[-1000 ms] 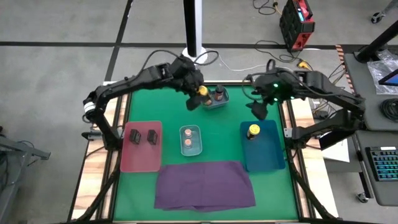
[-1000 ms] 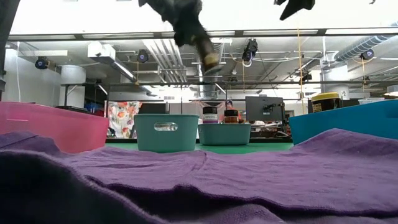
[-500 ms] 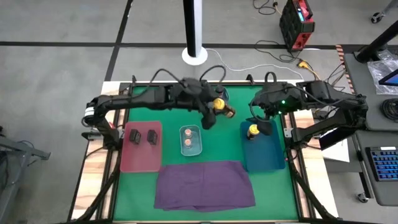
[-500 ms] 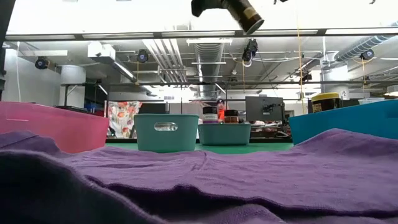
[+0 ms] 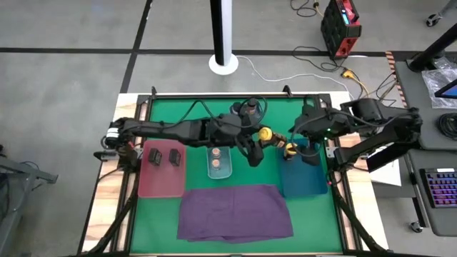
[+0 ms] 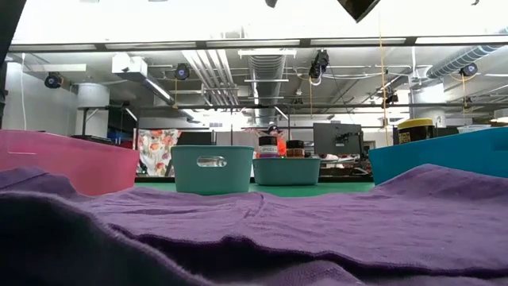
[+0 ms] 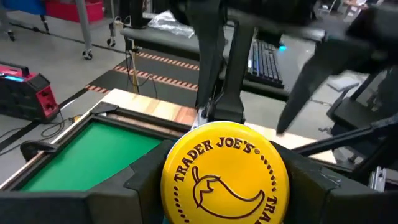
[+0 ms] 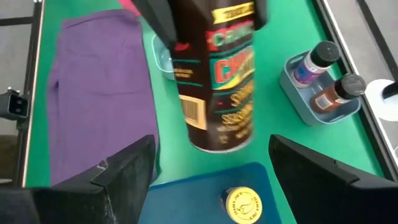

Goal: Sort spices by type
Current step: Put the yellow seasoning bottle into the blue bin

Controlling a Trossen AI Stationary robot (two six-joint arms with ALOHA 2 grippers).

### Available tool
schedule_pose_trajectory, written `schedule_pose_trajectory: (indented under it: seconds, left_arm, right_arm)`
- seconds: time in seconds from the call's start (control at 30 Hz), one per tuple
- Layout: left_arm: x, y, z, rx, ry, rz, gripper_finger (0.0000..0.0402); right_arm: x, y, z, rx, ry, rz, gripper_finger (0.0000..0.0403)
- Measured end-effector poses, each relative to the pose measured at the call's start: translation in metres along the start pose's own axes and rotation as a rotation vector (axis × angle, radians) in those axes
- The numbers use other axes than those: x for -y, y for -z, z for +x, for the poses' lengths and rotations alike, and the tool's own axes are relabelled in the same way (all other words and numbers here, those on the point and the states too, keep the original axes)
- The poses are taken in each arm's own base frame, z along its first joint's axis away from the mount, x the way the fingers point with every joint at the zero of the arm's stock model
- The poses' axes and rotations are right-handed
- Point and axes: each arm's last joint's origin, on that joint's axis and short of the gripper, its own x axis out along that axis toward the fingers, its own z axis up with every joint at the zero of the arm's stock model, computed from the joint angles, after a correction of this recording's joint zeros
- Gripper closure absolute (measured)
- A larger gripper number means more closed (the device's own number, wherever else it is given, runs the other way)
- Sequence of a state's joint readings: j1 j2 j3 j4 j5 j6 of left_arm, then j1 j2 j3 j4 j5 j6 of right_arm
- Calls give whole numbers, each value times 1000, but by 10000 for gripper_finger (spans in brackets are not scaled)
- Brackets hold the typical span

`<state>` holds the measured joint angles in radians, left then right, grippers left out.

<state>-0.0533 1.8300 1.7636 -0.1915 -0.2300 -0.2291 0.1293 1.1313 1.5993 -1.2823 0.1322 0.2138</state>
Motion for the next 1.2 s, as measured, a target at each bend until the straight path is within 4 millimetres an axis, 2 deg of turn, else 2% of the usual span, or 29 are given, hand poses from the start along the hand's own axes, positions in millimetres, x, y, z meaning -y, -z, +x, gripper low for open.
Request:
schedule_pose_trajectory:
  seconds: [0.23,0.4,0.53,0.67,0.8,1.0,1.2]
  left_arm:
    - [7,-14,10,31,8,18,192]
    - [11,-26,14,2,6,71,192]
    - [14,-36,17,-40,-1,131,192]
    - [15,-43,17,-93,-6,183,192]
    - [17,-46,17,-98,9,203,172]
    - [16,-49,12,-103,14,239,146]
    - [14,-61,-7,-90,22,261,144]
  right_arm:
    - [-5,-7,11,1,0,-15,84]
    - [-6,-11,25,-26,66,-23,79]
    - [-7,-15,32,-33,98,-39,94]
    - [-8,-16,34,-27,102,-30,131]
    - [-7,-16,31,-6,105,-18,180]
    - [-7,-16,27,9,97,15,181]
    - [-4,-5,8,88,97,53,181]
